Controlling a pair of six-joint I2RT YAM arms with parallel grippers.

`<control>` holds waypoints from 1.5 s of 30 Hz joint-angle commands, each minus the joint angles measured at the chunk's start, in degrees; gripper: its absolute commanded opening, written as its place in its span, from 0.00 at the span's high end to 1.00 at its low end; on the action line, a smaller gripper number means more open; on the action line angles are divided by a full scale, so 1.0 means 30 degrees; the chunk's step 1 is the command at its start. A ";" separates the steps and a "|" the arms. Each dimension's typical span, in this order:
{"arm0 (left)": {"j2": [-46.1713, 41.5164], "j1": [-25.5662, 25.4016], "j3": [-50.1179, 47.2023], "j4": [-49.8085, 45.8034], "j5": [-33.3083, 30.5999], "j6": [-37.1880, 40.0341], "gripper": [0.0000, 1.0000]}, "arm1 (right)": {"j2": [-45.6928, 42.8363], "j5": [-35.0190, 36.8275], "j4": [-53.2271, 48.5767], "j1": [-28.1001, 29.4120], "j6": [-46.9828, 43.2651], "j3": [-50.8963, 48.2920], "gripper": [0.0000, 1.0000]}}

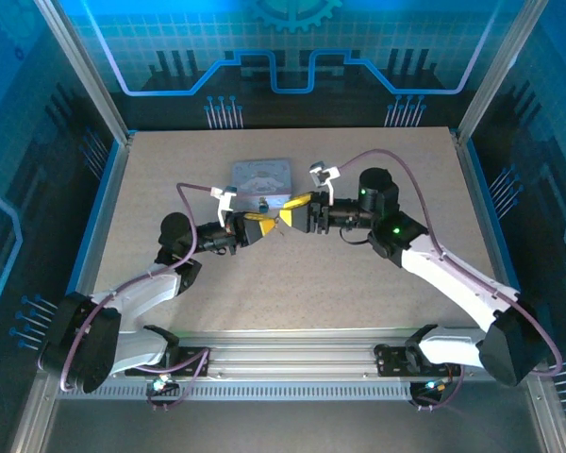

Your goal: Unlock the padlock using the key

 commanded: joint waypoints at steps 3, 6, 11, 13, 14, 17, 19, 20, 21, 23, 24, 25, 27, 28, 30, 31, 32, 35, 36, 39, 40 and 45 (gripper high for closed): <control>-0.0268 0.0177 0.0293 0.0171 0.0654 0.0402 1.00 | 0.0434 -0.0264 -0.1127 0.0261 -0.0386 0.0946 0.62; -0.0232 0.0158 0.0293 0.0286 0.0766 0.0351 1.00 | 0.0689 -0.0301 -0.1183 0.0288 -0.0328 0.1049 0.62; -0.0122 0.0166 0.0250 0.0636 0.0831 0.0199 1.00 | 0.1177 -0.0499 -0.1098 0.0290 -0.0196 0.1206 0.63; -0.0096 0.0166 0.0246 0.0747 0.0830 0.0133 1.00 | 0.1385 -0.0680 -0.1058 0.0288 -0.0137 0.1303 0.66; -0.0085 0.0166 0.0272 0.0784 0.0845 0.0102 1.00 | 0.1455 -0.0728 -0.1074 0.0290 -0.0140 0.1320 0.69; -0.0148 0.0166 0.0264 0.0787 0.0773 0.0124 1.00 | 0.1580 -0.0762 -0.1059 0.0290 -0.0180 0.1313 0.80; -0.0151 0.0166 0.0304 0.0706 0.0743 0.0191 1.00 | 0.1644 -0.0789 -0.1059 0.0290 -0.0210 0.1333 0.90; -0.0144 0.0179 0.0293 0.0671 0.0717 0.0196 1.00 | 0.1643 -0.0801 -0.1088 0.0290 -0.0225 0.1351 0.94; -0.0151 0.0187 0.0293 0.0642 0.0686 0.0217 1.00 | 0.1667 -0.0861 -0.1120 0.0290 -0.0267 0.1353 0.99; -0.0151 0.0193 0.0293 0.0554 0.0629 0.0282 1.00 | 0.1676 -0.0931 -0.1146 0.0300 -0.0399 0.1380 1.00; -0.0151 0.0194 0.0279 0.0510 0.0583 0.0285 1.00 | 0.1647 -0.0893 -0.1234 0.0317 -0.0537 0.1382 1.00; -0.0201 0.0195 0.0249 0.0350 0.0445 0.0366 1.00 | 0.1614 -0.0796 -0.1408 0.0319 -0.0723 0.1393 1.00; -0.0497 0.0252 0.0136 -0.0378 0.0023 0.0767 0.77 | 0.1454 -0.0222 -0.2077 0.0334 -0.1354 0.1486 1.00; -0.0835 0.0310 0.0042 -0.0985 -0.0235 0.1198 0.67 | 0.1400 0.0035 -0.2590 0.0371 -0.1812 0.1612 1.00; -0.1827 0.0400 -0.0138 -0.3100 -0.1286 0.2306 0.57 | 0.1333 0.0396 -0.3618 0.0433 -0.2749 0.1930 1.00; -0.2397 0.0402 -0.0142 -0.4333 -0.1709 0.2992 0.54 | 0.1321 0.0571 -0.4068 0.0486 -0.3209 0.2106 1.00; -0.2846 0.0393 -0.0091 -0.5280 -0.1997 0.3490 0.53 | 0.1334 0.0696 -0.4447 0.0557 -0.3617 0.2287 1.00; -0.3605 0.0400 0.0212 -0.6668 -0.1906 0.4049 0.49 | 0.1505 0.0755 -0.5067 0.0718 -0.4289 0.2645 1.00; -0.3594 0.0374 0.0307 -0.6585 -0.1632 0.3954 0.48 | 0.1619 0.0585 -0.5024 0.0759 -0.4343 0.2706 1.00; -0.3141 0.0163 0.0389 -0.5734 -0.1144 0.3510 0.48 | 0.1901 0.0170 -0.4575 0.0872 -0.4217 0.2848 1.00; -0.2949 0.0046 0.0330 -0.5267 -0.1115 0.3483 0.48 | 0.1998 -0.0006 -0.4370 0.0900 -0.4163 0.2840 1.00; -0.1825 -0.0391 0.0264 -0.3054 -0.0803 0.2821 0.53 | 0.2176 -0.0431 -0.3857 0.0993 -0.3838 0.2891 1.00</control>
